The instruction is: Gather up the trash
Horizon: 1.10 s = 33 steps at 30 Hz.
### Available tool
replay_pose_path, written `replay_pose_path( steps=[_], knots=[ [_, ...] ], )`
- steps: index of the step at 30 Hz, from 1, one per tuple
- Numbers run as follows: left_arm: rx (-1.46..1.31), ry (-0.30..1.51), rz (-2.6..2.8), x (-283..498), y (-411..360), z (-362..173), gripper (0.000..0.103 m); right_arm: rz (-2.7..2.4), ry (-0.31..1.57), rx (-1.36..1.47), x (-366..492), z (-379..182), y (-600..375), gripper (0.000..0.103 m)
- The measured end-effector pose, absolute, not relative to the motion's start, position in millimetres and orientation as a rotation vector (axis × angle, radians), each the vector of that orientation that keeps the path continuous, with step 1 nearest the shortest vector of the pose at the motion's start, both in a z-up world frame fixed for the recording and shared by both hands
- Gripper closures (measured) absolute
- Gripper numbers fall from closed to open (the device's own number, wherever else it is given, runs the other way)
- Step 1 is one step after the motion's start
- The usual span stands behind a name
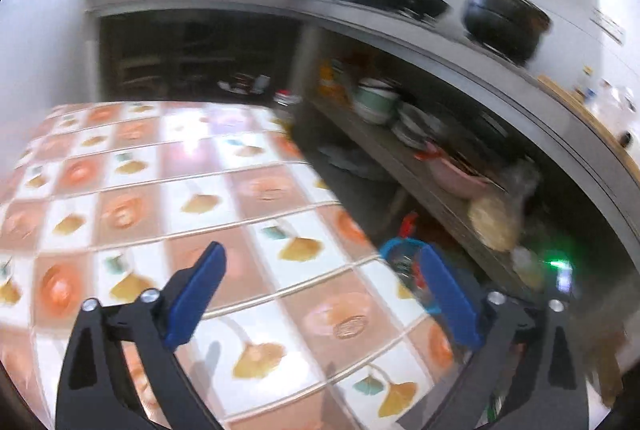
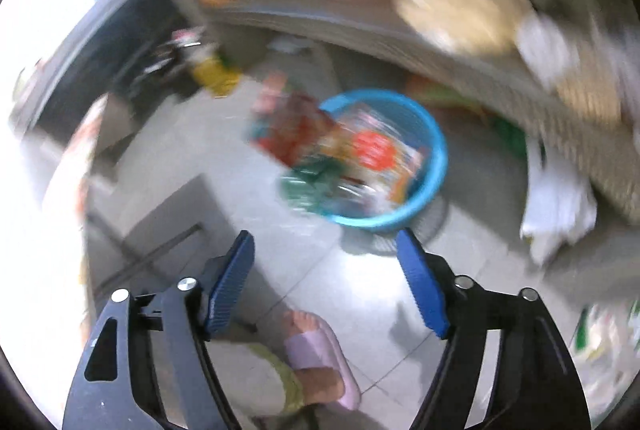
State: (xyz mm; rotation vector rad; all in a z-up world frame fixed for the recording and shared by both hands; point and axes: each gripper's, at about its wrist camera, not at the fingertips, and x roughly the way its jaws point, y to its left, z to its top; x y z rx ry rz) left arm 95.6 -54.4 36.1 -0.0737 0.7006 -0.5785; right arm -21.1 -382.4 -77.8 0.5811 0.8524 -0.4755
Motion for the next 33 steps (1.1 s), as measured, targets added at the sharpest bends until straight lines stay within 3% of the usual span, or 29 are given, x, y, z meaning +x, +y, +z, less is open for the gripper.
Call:
replay_pose_path(
  steps=[4, 6, 22, 33],
  knots=[
    [-0.103, 0.681, -0.469, 74, -34, 38, 0.006, -0.345, 0.761, 0.417, -19, -25, -326, 0.010],
    [-0.110, 0.673, -0.412, 64, -27, 38, 0.006, -0.293, 0.727, 0.354, -20, -7, -299, 0.008],
    [-0.034, 0.638, -0.061, -1, -8, 46, 0.006, -0.187, 0.624, 0.175, -27, 33, -197, 0.008],
    [0.027, 0.801, -0.021, -15, -2, 21, 0.006, -0.205, 0.651, 0.117, -42, 22, -167, 0.008]
  ],
)
